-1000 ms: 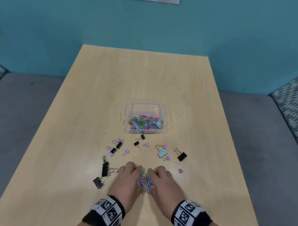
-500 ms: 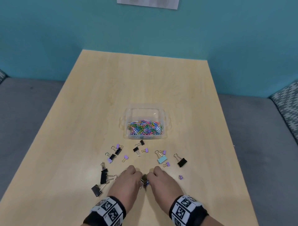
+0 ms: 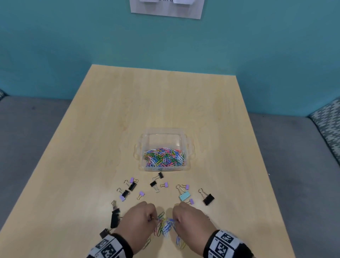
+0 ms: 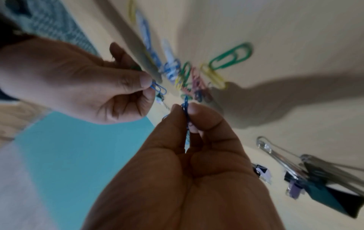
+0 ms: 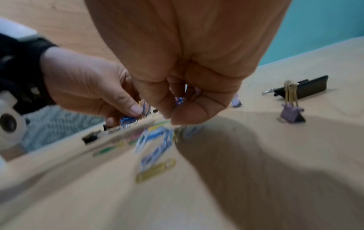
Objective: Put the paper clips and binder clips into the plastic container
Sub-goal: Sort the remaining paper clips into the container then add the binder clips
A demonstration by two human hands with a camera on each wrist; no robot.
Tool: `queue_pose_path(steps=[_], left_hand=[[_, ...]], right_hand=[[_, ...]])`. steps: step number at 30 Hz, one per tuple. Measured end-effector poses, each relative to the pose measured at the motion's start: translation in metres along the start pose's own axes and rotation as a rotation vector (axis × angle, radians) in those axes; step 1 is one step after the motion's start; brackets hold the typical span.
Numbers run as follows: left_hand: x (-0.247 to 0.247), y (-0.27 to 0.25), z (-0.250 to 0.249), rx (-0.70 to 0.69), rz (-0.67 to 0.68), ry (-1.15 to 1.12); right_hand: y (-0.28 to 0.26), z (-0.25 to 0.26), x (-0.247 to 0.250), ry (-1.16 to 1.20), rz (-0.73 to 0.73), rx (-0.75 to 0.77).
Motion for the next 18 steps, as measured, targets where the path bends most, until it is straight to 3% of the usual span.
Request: queue_pose_path(steps=[3, 6, 9, 12, 18], left_hand=[[0.023, 0.007, -0.001, 0.062, 0.007, -0.308], [0.06, 0.036, -0.01, 0.056, -0.125, -0.477], [0.094, 0.077, -0.021, 0.056, -0.269, -0.447], [0.111, 0.106, -0.034, 0.036, -0.322, -0.348], [0.112, 0.095, -0.027, 0.044, -0.382, -0.261]], right_hand=[[0.003, 0.005, 0.03, 0.175, -0.087, 0.008], [0.026, 0.009, 0.073, 0.27, -0.262, 0.015], [0.058, 0.012, 0.112, 0.34, -0.388, -0.025], [0.086, 0.014, 0.13, 0.299, -0.417, -0.068], [0.076, 0.01, 0.136, 0.231, -0.463, -0.031]])
Point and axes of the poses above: each hand's wrist, its own y-axis towards the middle knuckle, its own x-axis out of the back of the hand, z = x × y, the point moved 5 cm from there along y, towards the middle knuckle, and after that the axes turned 11 degrees about y, right-handed, at the moved point
